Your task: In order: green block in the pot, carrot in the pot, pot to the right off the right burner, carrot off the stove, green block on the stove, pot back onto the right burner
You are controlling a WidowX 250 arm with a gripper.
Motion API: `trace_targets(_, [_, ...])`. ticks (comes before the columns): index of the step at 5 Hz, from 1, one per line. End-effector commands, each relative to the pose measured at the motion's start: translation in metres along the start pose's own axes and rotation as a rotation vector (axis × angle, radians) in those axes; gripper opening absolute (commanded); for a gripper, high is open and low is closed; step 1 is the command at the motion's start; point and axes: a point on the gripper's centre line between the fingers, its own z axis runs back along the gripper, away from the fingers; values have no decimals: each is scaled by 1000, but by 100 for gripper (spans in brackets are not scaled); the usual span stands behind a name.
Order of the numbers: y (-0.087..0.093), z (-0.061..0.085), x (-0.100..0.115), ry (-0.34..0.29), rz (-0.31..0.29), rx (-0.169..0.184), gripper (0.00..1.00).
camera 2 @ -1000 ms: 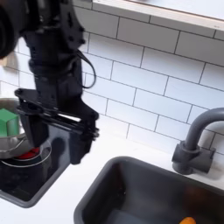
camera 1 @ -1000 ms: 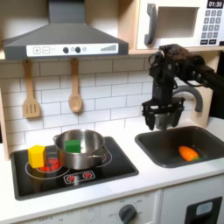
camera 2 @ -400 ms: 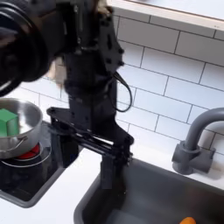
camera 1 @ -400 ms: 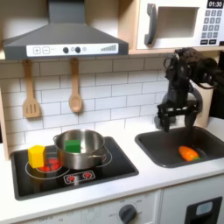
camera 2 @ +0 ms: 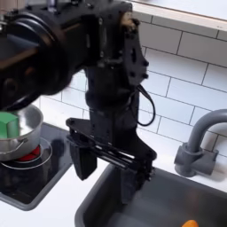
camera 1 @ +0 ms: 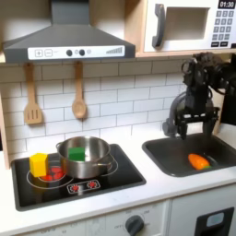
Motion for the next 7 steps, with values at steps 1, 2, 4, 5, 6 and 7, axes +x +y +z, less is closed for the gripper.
trace_targets(1, [-27,-15,3,6,-33,-8,100])
trace_targets(2, [-42,-25,5,13,-47,-7,100])
trace_targets(4, [-65,-38,11,23,-61,2,100])
trace_targets(5, [-72,-51,14,43,-49,3,100])
trace_targets(6, [-84,-54,18,36,-40,-7,100])
trace_targets(7, [-91,-57,26,23,-36,-10,100])
